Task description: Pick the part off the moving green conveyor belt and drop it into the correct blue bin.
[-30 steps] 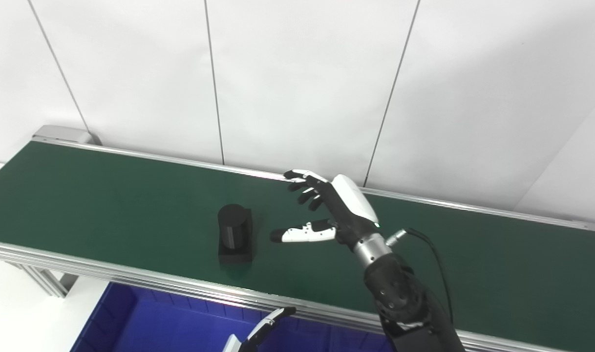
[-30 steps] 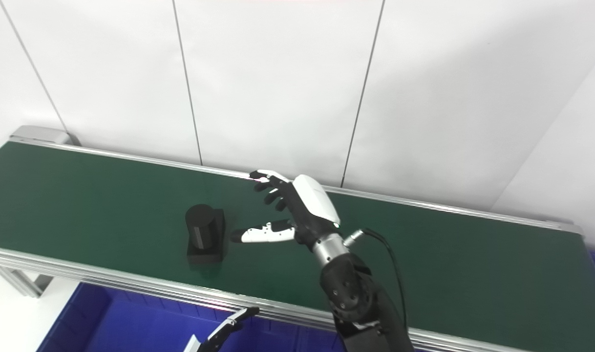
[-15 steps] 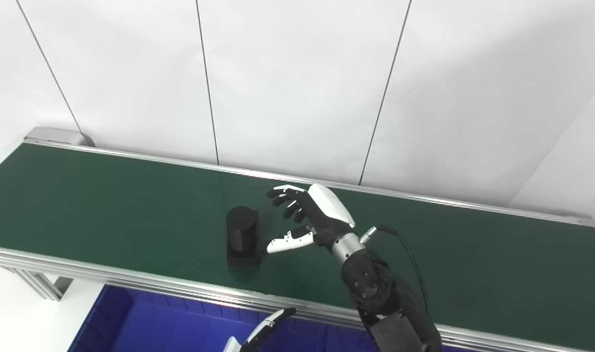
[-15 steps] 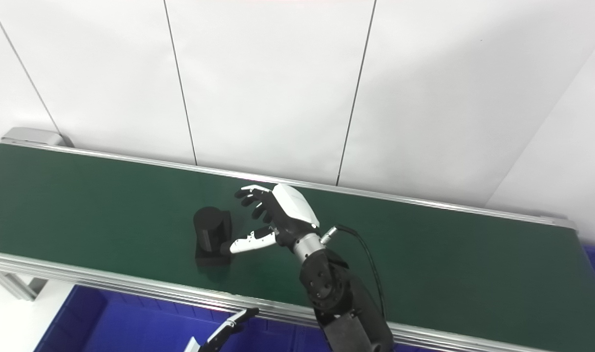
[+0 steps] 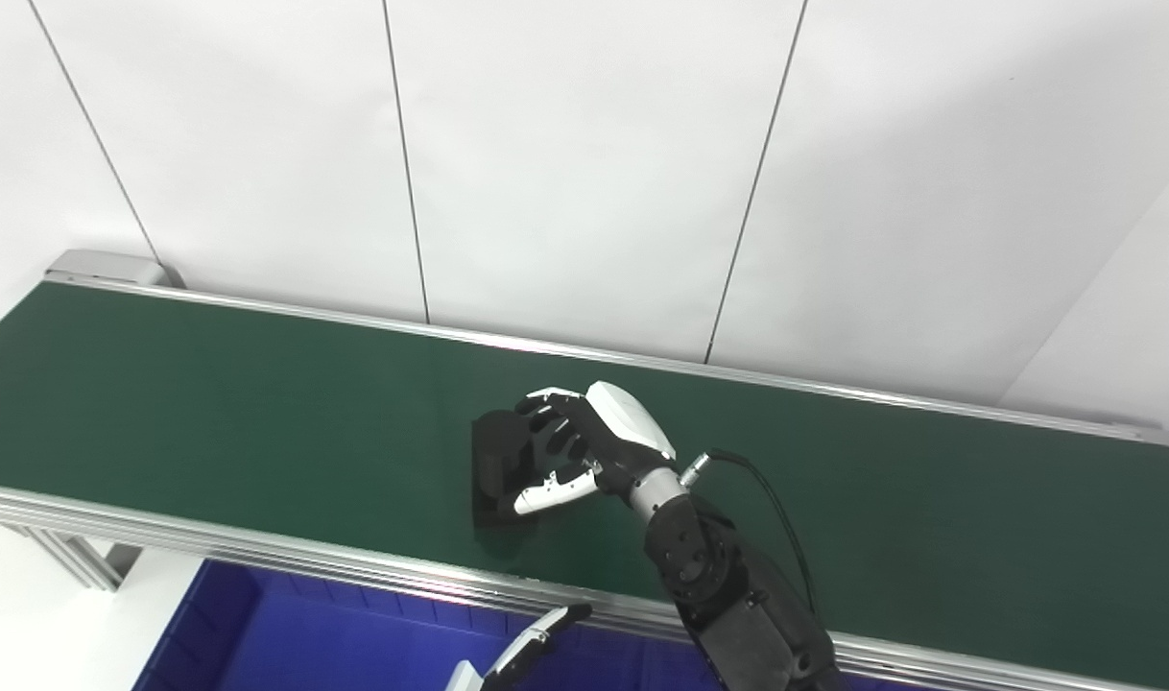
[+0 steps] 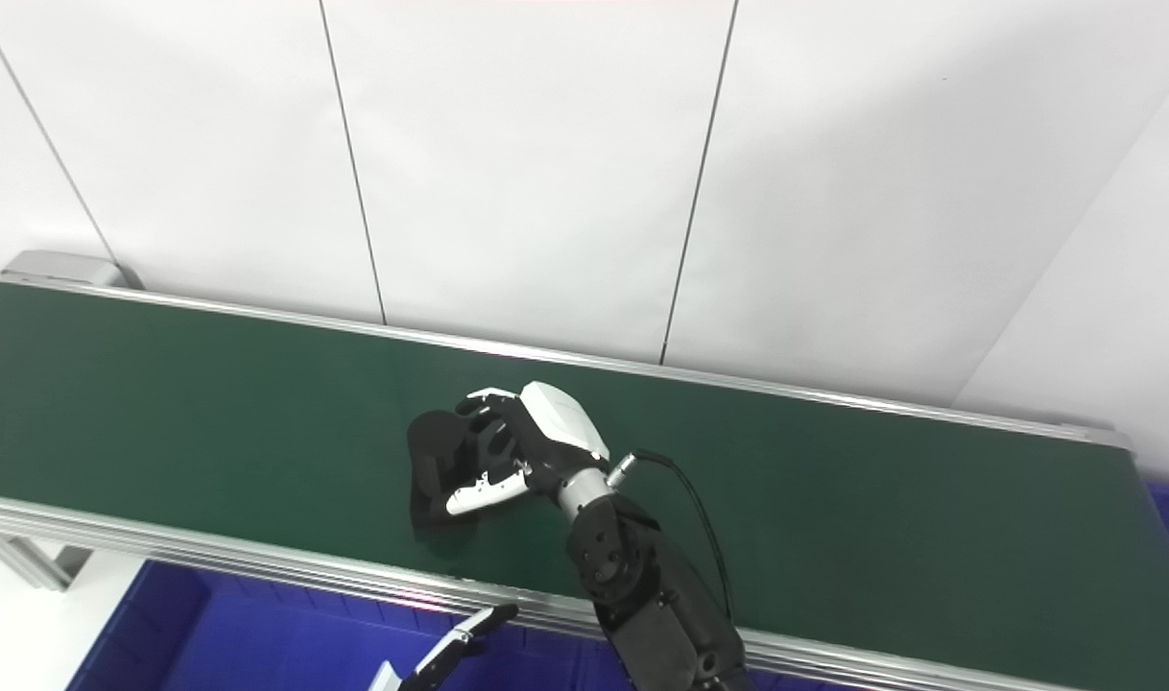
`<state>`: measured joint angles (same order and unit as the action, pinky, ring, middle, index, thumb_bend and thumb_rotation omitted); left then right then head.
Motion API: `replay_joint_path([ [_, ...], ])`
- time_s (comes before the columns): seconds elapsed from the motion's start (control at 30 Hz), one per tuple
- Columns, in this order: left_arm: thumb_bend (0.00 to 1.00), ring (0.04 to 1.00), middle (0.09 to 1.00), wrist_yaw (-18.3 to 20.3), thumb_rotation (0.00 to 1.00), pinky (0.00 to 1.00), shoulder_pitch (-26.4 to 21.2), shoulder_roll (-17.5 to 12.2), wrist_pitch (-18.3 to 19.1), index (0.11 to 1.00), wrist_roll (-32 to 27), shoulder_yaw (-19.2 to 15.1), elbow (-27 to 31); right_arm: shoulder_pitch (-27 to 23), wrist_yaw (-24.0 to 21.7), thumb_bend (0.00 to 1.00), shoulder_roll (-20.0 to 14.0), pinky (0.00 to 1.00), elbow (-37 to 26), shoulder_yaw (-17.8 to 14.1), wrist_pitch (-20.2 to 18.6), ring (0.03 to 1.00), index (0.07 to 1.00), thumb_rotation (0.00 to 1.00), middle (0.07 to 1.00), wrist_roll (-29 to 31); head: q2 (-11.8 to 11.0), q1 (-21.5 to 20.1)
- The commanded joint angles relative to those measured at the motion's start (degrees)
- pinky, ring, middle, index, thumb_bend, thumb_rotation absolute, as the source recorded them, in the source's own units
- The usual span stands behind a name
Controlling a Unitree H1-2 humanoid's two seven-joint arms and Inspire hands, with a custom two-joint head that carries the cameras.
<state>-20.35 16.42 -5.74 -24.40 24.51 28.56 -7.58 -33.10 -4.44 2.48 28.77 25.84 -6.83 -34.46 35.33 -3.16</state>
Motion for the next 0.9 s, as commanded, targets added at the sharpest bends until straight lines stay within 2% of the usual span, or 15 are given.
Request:
replay_joint_path([
  [0.0, 0.99, 0.879, 0.896, -0.92, 0.49, 0.81, 0.36, 0.48, -2.51, 0.866, 0.71, 0.08, 1.87, -2.53, 0.99, 0.77, 1.69, 0.49, -0.57, 0.01, 2.65, 0.585, 0.761, 0.23, 0.722, 0.88, 0.14, 0.20],
  [0.13, 0.99, 0.876, 0.892, -1.17, 0.49, 0.81, 0.52, 0.75, -2.51, 0.863, 1.13, 0.09, 2.07, -2.44, 2.28, 0.68, 1.64, 0.49, 0.46, 0.48, 3.59, 0.566, 0.735, 0.15, 0.686, 0.80, 0.28, 0.45],
  [0.17, 1.00, 0.874, 0.890, -1.17, 0.49, 0.81, 0.57, 0.84, -2.51, 0.862, 1.12, 0.05, 2.10, -2.48, 3.30, 0.60, 1.53, 0.49, 0.87, 0.79, 4.36, 0.553, 0.701, 0.07, 0.650, 0.37, 0.34, 0.47],
  [0.2, 1.00, 0.874, 0.890, -1.15, 0.49, 0.81, 0.63, 0.90, -2.51, 0.861, 1.10, 0.02, 2.13, -2.49, 4.26, 0.59, 1.50, 0.49, 1.19, 0.98, 4.89, 0.552, 0.696, 0.05, 0.645, 0.10, 0.34, 0.47],
  [0.23, 1.00, 0.874, 0.891, -1.17, 0.49, 0.81, 0.65, 0.94, -2.51, 0.862, 0.94, 0.05, 2.15, -2.43, 5.40, 0.55, 1.64, 0.47, 1.40, 0.95, 5.08, 0.535, 0.612, 0.03, 0.556, -0.06, 0.34, 0.47],
  [0.27, 1.00, 0.874, 0.890, -1.16, 0.49, 0.81, 0.63, 0.97, -2.51, 0.861, 0.81, 0.09, 2.09, -2.34, 6.46, 0.53, 1.86, 0.44, 1.59, 0.75, 5.15, 0.507, 0.571, 0.01, 0.504, 0.00, 0.27, 0.48],
  [0.33, 1.00, 0.874, 0.893, -0.89, 0.49, 0.80, 0.63, 0.99, -2.51, 0.862, 0.74, -0.03, 2.03, -2.19, 8.28, 0.52, 2.22, 0.36, 1.84, 0.41, 5.16, 0.421, 0.539, 0.00, 0.438, 0.11, 0.18, 0.41],
  [0.37, 1.00, 0.878, 0.894, -0.89, 0.49, 0.81, 0.58, 0.97, -2.51, 0.863, 0.82, -0.04, 2.02, -2.13, 8.90, 0.51, 2.25, 0.34, 1.78, 0.41, 5.16, 0.400, 0.537, 0.00, 0.430, 0.04, 0.18, 0.41],
  [0.43, 0.99, 0.877, 0.891, -1.32, 0.49, 0.82, 0.39, 0.76, -2.51, 0.862, 1.22, 0.12, 1.95, -2.00, 9.59, 0.52, 2.18, 0.31, 1.38, 0.54, 5.01, 0.363, 0.496, 0.00, 0.474, -0.06, 0.20, 0.46],
  [0.6, 0.99, 0.879, 0.890, -1.91, 0.48, 0.82, -0.19, 0.11, -2.50, 0.861, 0.48, 0.69, 1.58, -1.57, 11.86, 0.52, 1.73, 0.26, 0.31, 0.99, 4.91, 0.319, 0.490, 0.00, 0.477, -1.51, -0.03, 0.10],
  [0.7, 0.98, 0.878, 0.890, -2.25, 0.49, 0.82, -0.49, -0.25, -2.51, 0.863, 0.58, 0.84, 1.34, -1.26, 13.28, 0.51, 1.57, 0.29, 0.15, 0.81, 5.59, 0.354, 0.527, 0.00, 0.445, -1.70, -0.10, 0.05],
  [0.87, 0.98, 0.881, 0.891, -1.30, 0.48, 0.82, -0.71, -0.55, -2.52, 0.861, -0.75, 0.52, 1.27, -0.61, 16.89, 0.51, 1.31, 0.30, -0.28, 0.88, 7.16, 0.379, 0.536, 0.00, 0.442, -2.75, -0.14, -0.24],
])
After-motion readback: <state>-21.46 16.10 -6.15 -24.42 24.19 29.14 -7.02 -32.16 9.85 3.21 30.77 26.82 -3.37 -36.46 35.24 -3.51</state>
